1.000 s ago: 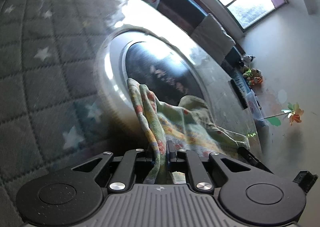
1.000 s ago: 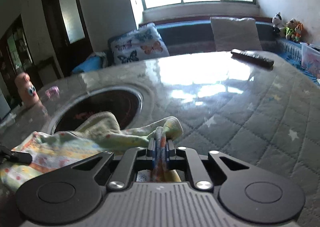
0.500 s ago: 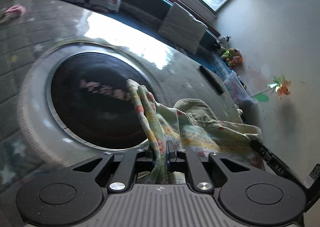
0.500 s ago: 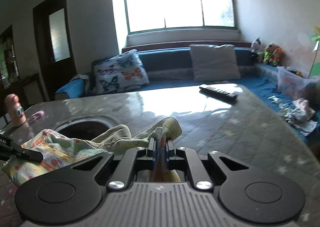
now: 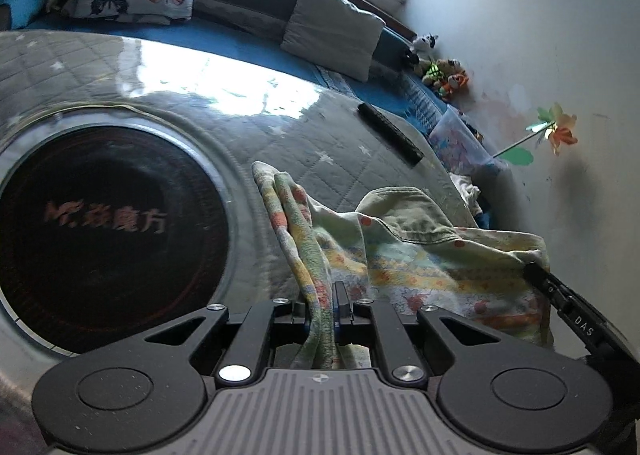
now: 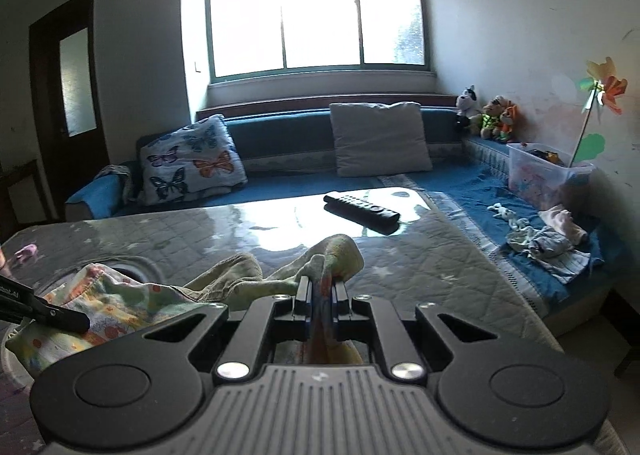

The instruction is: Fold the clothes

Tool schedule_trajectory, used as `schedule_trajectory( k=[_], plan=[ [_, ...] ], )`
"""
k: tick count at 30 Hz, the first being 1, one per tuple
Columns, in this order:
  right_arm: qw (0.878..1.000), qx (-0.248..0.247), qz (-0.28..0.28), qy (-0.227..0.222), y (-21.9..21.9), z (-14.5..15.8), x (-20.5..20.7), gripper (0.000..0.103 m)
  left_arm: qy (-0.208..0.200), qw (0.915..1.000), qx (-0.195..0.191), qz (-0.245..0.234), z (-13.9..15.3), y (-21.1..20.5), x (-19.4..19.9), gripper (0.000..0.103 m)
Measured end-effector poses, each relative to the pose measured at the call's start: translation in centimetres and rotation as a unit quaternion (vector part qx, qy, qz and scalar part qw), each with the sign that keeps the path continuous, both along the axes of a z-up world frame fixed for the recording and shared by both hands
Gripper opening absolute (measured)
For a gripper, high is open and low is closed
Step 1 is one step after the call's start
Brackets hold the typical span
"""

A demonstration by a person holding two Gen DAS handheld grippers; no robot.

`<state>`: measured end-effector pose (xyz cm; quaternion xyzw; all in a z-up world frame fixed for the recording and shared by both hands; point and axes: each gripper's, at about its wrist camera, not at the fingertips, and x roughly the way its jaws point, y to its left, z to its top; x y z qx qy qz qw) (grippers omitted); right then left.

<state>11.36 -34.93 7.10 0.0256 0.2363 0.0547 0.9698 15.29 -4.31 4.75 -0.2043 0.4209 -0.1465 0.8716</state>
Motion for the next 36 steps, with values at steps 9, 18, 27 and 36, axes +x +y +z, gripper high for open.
schedule_trajectory(
  k=[9,18,27,36],
  plan=[
    [1.0,0.002,-0.026,0.004,-2.9,-0.6,1.4,0.008,-0.004,0.9994,0.027,-0.022,0.5,-3.7,2.6,0.01],
    [0.999,0.004,-0.043,0.011,-5.4,-1.4,2.6,0.008,-0.004,0.9981,0.049,-0.037,0.4,-6.4,4.5,0.01],
    [0.998,0.012,-0.053,0.018,-6.9,-2.2,3.3,0.008,-0.001,0.9971,0.06,-0.046,0.1,-8.0,5.5,0.01],
    [0.998,0.017,-0.056,0.03,-7.4,-3.1,3.5,0.008,0.012,0.9963,0.07,-0.048,-0.8,-8.5,5.8,0.01]
  ],
)
